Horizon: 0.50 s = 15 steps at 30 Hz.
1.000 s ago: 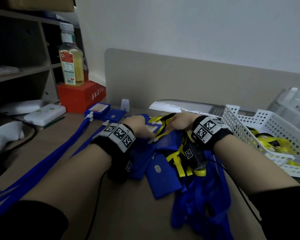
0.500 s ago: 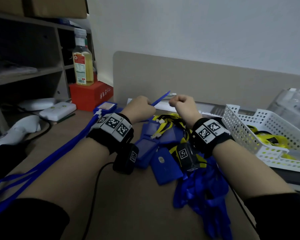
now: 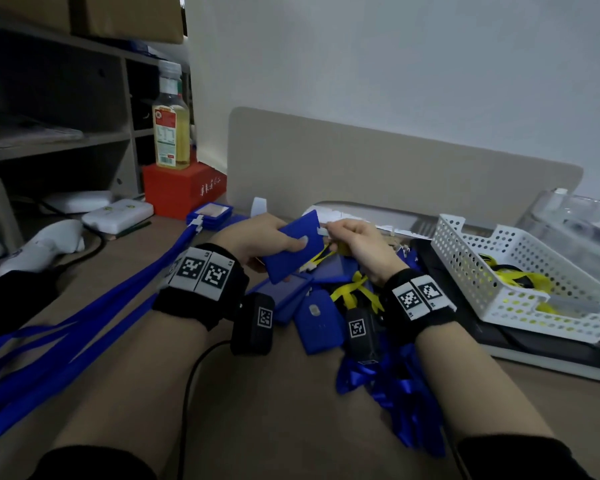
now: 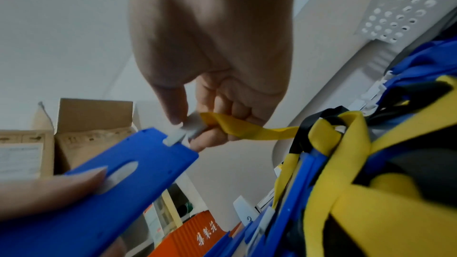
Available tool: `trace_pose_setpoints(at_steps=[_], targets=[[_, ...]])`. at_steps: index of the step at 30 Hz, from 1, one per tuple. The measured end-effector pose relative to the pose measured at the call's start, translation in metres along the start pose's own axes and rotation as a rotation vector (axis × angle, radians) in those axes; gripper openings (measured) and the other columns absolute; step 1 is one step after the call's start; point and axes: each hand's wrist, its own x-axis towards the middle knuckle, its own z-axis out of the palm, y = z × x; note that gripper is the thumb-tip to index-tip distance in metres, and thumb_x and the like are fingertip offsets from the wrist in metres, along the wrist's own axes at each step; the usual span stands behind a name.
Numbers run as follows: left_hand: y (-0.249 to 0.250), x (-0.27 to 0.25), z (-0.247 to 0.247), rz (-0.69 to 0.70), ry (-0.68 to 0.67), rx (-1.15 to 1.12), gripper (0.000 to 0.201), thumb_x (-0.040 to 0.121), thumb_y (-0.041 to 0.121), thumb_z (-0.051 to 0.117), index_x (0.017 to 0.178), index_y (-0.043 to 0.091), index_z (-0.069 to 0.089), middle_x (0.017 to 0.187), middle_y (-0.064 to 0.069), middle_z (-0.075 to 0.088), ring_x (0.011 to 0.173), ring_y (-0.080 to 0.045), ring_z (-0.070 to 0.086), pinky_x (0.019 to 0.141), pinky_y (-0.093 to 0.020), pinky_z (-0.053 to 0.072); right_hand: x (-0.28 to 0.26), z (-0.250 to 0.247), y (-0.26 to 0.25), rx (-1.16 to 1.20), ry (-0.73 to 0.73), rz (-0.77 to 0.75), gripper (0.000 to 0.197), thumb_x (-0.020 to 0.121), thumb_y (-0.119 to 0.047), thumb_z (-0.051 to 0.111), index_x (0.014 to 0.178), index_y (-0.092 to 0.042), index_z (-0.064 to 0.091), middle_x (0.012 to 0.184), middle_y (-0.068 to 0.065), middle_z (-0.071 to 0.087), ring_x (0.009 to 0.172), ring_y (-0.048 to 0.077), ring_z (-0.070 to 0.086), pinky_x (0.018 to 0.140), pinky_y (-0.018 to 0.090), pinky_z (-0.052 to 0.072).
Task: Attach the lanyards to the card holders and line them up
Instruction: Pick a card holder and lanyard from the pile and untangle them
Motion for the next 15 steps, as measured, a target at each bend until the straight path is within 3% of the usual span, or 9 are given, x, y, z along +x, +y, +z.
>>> trace_pose_setpoints(at_steps=[3,5,8,11,15], targets=[[-0.005,0.002,0.001,0.026,0.02,-0.041,0.028,0.09,0.04,0.063,0.091,0.012,0.061,0.081,-0.011,0.072,0.073,-0.026,0.07,0.055,-0.026,0.047,-0.002,-0.01,0.007,-0.05,0.001,-0.025,0.028,0.094,-0.023,0.059,0.067,-0.014,0.065,0.062,-0.006,0.064,0.057,0.006,0.049,0.065,0.018,0.043],[-0.005,0.004,0.004,0.049,0.03,-0.077,0.026,0.089,0.038,0.066,0.093,0.012,0.065,0.09,-0.014,0.072,0.083,-0.031,0.07,0.062,-0.03,0.049,-0.004,-0.013,0.008,-0.058,0.014,-0.048,0.03,0.094,-0.022,0.059,0.065,-0.014,0.063,0.057,-0.008,0.062,0.057,0.008,0.047,0.064,0.017,0.041],[-0.003,0.004,0.006,0.099,0.052,-0.148,0.021,0.086,0.032,0.07,0.1,0.017,0.069,0.09,-0.009,0.071,0.076,-0.023,0.067,0.064,-0.03,0.051,-0.006,-0.015,0.008,-0.025,0.04,-0.058,0.032,0.096,-0.02,0.056,0.065,-0.011,0.059,0.056,-0.005,0.058,0.056,0.01,0.043,0.062,0.02,0.038],[-0.003,0.003,0.005,0.158,0.002,-0.156,0.022,0.084,0.03,0.072,0.104,0.021,0.071,0.094,-0.007,0.074,0.083,-0.021,0.07,0.072,-0.035,0.057,-0.008,-0.019,0.01,0.021,0.015,-0.035,0.04,0.099,-0.022,0.049,0.061,-0.01,0.05,0.053,0.0,0.048,0.054,0.013,0.037,0.061,0.025,0.031],[-0.002,-0.003,0.003,0.167,-0.069,-0.12,0.005,0.086,0.029,0.071,0.09,0.025,0.069,0.082,0.0,0.073,0.069,-0.012,0.069,0.051,-0.02,0.051,-0.009,-0.02,0.008,0.106,-0.034,0.004,0.039,0.101,-0.02,0.045,0.062,-0.014,0.041,0.051,-0.005,0.037,0.05,0.009,0.031,0.058,0.021,0.03]])
